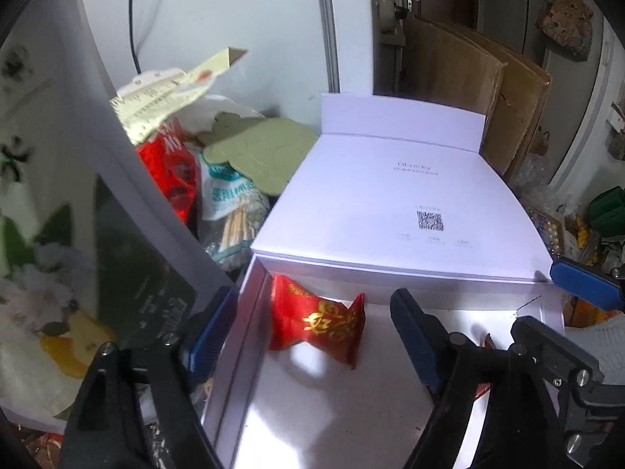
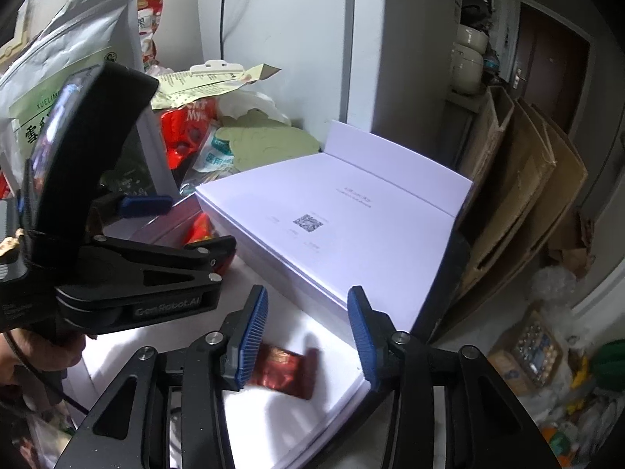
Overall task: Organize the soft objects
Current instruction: 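Open the left tool over the box while the right tool releases the chocolate packet, then withdraw both tools from the box back toward the counter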
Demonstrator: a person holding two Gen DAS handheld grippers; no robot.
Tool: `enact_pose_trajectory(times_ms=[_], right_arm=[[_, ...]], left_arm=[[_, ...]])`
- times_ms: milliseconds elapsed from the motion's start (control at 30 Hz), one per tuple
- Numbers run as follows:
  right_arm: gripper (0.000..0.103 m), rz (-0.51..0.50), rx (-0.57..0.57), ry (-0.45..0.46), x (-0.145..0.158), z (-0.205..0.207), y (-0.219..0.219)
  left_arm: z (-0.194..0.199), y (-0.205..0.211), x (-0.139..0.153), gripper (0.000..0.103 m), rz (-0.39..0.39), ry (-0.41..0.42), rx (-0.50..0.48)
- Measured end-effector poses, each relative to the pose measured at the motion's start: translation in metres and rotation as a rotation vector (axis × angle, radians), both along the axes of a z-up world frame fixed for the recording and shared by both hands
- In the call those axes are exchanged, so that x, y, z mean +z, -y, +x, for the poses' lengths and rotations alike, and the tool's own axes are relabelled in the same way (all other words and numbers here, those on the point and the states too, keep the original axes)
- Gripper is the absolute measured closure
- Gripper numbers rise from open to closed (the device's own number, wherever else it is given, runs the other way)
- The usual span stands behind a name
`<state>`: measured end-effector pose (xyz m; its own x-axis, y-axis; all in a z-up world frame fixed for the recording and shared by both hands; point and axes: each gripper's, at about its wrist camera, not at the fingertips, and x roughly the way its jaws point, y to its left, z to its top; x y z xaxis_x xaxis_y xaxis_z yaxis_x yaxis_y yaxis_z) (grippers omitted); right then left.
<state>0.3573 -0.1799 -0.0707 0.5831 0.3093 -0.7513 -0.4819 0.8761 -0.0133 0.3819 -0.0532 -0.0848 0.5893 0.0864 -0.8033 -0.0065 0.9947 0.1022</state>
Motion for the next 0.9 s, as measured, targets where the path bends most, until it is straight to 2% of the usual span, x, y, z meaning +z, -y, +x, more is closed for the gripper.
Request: enact_pose_trajectory(times_ms=[100, 267, 633, 733, 833, 900], right_arm=[[0.059, -0.004, -0.011, 0.008, 0.006, -0.005, 0.004], [0.059, 0.001, -0.033, 0.033, 0.022, -0.012, 0.012], [0.059, 0.045, -0.059, 0.133, 0.079, -0.047, 0.028], [0.049, 0.058, -0.072, 0.166, 0.094, -0.060, 0.034], [0.046, 0.072, -0.081, 0.188, 0.107, -0.071, 0.038], [0.033, 0.091, -0.086, 0.197, 0.116, -0.079, 0.040]], left_arm=[[-0.005, 0.002, 0.010, 0.022, 0.009, 0.018, -0.005], [-0.019, 0.003, 0.036, 0.022, -0.029, 0.047, -0.004], [-0.060, 0.008, 0.098, 0.022, -0.030, 0.148, 0.001], [-0.075, 0.010, 0.115, 0.022, -0.012, 0.183, -0.003], [-0.093, 0.011, 0.133, 0.022, -0.007, 0.220, -0.005], [-0.104, 0.011, 0.142, 0.022, -0.016, 0.241, -0.009]])
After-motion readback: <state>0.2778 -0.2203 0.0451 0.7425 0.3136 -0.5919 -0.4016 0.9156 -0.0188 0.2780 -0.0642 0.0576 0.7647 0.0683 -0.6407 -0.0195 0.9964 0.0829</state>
